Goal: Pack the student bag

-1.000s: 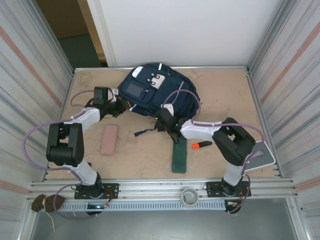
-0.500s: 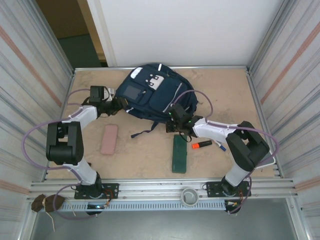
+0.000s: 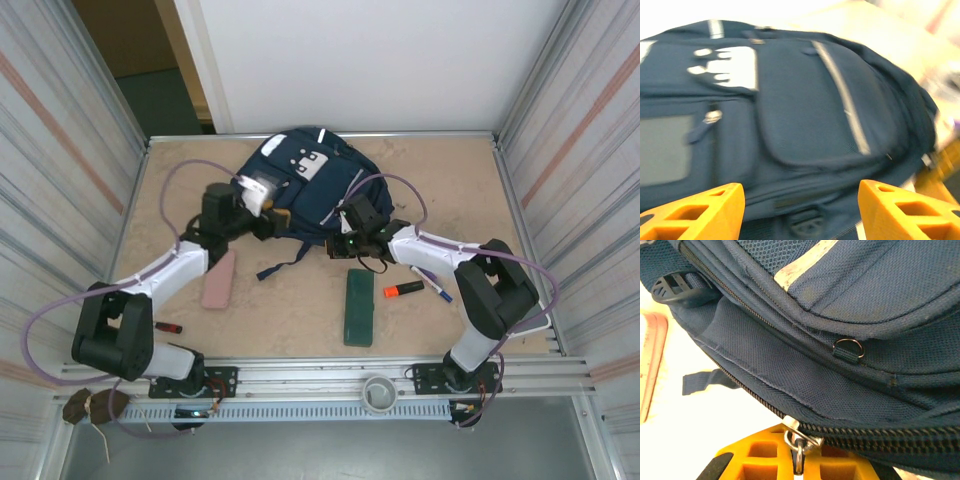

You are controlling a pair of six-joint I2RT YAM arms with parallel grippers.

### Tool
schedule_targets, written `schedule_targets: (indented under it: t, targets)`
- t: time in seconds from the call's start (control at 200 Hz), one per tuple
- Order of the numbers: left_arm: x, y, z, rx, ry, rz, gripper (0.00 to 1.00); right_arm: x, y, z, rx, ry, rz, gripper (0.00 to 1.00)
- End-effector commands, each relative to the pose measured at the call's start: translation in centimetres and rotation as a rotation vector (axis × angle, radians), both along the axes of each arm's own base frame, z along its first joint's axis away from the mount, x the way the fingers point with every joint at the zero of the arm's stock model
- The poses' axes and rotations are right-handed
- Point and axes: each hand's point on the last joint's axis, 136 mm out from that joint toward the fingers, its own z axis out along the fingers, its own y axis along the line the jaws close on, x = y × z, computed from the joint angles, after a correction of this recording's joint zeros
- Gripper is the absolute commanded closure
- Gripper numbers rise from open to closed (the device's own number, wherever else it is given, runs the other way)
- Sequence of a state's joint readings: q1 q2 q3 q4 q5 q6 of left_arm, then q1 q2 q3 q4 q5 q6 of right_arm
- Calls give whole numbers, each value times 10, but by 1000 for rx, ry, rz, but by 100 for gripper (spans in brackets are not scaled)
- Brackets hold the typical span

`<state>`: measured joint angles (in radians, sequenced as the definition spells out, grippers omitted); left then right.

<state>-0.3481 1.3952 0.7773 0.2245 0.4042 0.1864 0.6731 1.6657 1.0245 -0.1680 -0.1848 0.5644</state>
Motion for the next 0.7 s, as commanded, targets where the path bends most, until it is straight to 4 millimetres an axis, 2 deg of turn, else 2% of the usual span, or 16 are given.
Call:
schedule_targets:
  t: [0.0, 0.15, 0.306, 0.401, 0.486, 0.576, 0.636, 0.696]
  targets:
    - [-16, -18, -13, 222, -292, -244, 37, 4, 11, 36, 79, -42, 38, 100]
    - [-27, -39, -37, 325, -310, -388, 37, 4, 13, 44, 102, -41, 44, 100]
    - [-25, -55, -58, 369, -276, -456, 39, 4, 16, 51, 124, -42, 46, 100]
    - [-21, -58, -65, 371, -264, -465, 45, 5, 20, 56, 142, -42, 51, 100]
    - [-16, -59, -66, 380, -252, -461, 57, 3, 23, 59, 150, -41, 58, 100]
    - [-10, -53, -60, 394, -268, -419, 79, 2, 15, 55, 111, -36, 45, 100]
    - [-10, -46, -53, 367, -275, -402, 88, 2, -1, 48, 44, -28, 14, 100]
    - [-9, -37, -45, 323, -277, -387, 93, 2, -26, 35, -55, -10, -49, 100]
